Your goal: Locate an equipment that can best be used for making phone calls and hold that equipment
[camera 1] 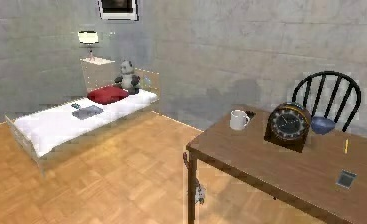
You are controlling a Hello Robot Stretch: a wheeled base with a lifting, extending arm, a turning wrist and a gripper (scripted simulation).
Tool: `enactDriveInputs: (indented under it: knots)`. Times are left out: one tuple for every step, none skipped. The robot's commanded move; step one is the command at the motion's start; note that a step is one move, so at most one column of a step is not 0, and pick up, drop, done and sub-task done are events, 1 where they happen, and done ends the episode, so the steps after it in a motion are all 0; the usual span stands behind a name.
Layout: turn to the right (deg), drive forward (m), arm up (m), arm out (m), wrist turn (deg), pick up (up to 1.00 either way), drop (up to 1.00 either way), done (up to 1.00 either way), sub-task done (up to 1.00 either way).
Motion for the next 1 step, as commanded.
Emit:
enactDriveInputs:
  knots:
    - [3.0, 0.00, 0.00, 0.00, 0.0, 0.00, 0.00, 0.00, 0.00]
